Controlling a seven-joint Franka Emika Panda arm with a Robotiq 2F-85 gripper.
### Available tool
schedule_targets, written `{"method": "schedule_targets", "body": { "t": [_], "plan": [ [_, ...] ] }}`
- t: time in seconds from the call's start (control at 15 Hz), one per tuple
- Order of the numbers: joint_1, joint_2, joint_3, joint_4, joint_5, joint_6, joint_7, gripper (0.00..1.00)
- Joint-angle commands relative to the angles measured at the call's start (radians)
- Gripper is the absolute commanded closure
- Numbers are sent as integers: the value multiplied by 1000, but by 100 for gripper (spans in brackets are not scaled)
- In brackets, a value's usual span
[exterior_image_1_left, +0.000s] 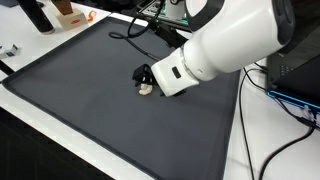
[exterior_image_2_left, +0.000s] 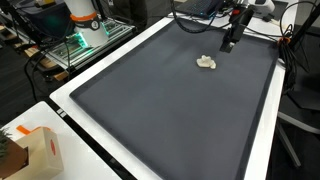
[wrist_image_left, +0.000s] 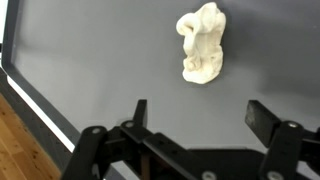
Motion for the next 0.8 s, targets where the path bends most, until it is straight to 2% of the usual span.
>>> {"method": "schedule_targets", "body": {
  "t": [0.0,0.4,0.73],
  "plan": [
    [33,-12,-23,-47,-9,-43,87,0],
    [57,-9,-47,-64,-14,-57,276,0],
    [78,-10,-59,-71,-12,-107,364,0]
  ]
}}
